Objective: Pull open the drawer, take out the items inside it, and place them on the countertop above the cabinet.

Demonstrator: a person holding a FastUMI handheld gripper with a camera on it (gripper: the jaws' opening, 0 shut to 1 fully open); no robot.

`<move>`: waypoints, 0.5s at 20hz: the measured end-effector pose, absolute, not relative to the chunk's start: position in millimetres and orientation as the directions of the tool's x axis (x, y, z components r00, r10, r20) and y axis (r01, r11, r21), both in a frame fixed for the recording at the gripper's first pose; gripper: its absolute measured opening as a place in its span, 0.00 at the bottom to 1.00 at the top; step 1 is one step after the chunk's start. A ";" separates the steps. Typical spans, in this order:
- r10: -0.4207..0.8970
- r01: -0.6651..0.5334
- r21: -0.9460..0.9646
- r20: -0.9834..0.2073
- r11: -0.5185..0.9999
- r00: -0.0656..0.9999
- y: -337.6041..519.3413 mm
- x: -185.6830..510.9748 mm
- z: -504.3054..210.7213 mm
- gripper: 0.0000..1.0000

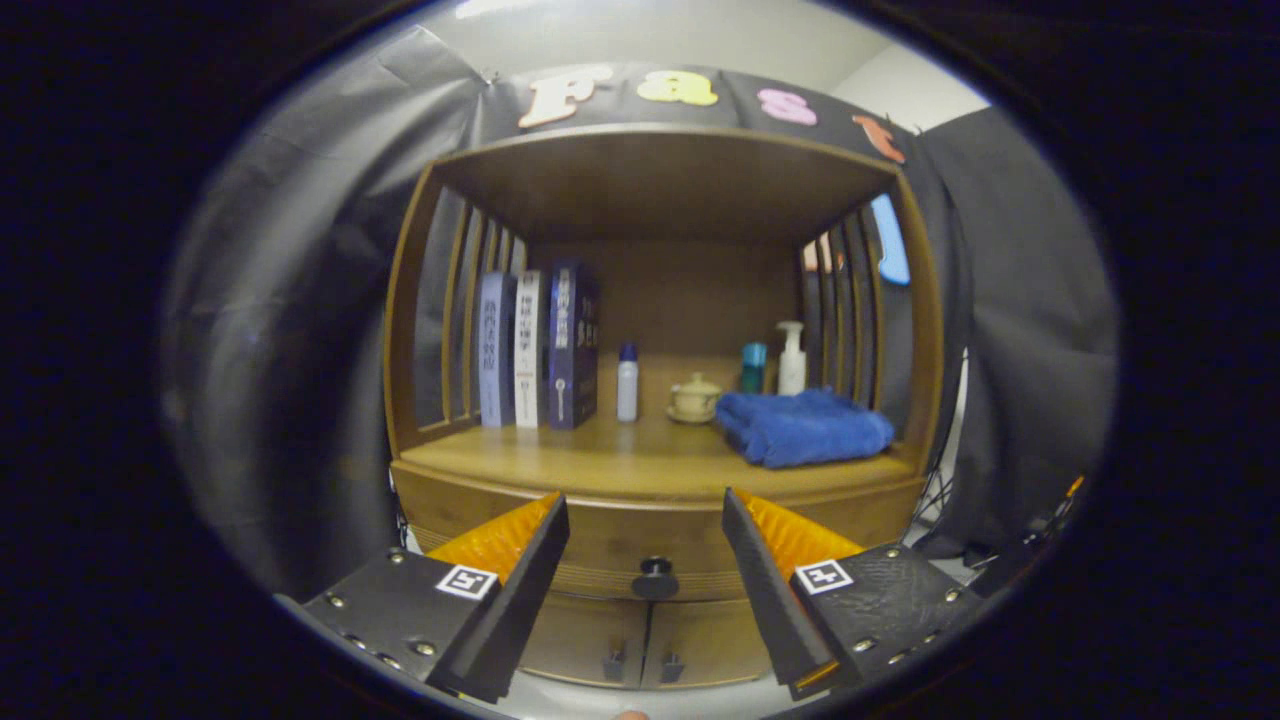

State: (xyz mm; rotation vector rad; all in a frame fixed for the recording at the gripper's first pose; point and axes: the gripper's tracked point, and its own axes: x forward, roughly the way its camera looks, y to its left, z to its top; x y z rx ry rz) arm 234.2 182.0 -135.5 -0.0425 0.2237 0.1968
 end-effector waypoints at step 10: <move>0.160 -0.163 0.036 -0.485 0.986 0.860 174.3 284.6 -255.1 0.64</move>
